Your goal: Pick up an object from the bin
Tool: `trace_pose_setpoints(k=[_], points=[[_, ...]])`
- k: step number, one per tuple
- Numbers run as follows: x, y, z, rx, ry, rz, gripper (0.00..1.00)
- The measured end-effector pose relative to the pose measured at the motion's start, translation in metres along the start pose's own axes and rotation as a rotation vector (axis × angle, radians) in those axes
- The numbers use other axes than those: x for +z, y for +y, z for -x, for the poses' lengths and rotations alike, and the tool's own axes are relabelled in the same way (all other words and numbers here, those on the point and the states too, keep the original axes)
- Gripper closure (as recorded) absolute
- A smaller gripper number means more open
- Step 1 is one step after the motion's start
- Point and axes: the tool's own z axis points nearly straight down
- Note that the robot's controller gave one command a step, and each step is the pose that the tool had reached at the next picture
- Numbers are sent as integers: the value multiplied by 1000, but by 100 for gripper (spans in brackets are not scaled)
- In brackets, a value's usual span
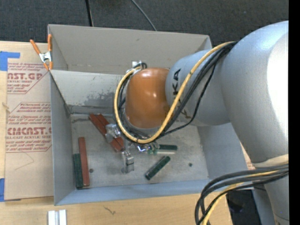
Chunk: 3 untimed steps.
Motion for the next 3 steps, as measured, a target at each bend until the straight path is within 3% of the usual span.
trace_pose_setpoints(k=[1, 2, 3], points=[[2, -9, 45, 36, -9, -4, 0], [20, -57, 18, 62, -6, -1, 0], [24, -68, 24, 142, -3, -7, 0]])
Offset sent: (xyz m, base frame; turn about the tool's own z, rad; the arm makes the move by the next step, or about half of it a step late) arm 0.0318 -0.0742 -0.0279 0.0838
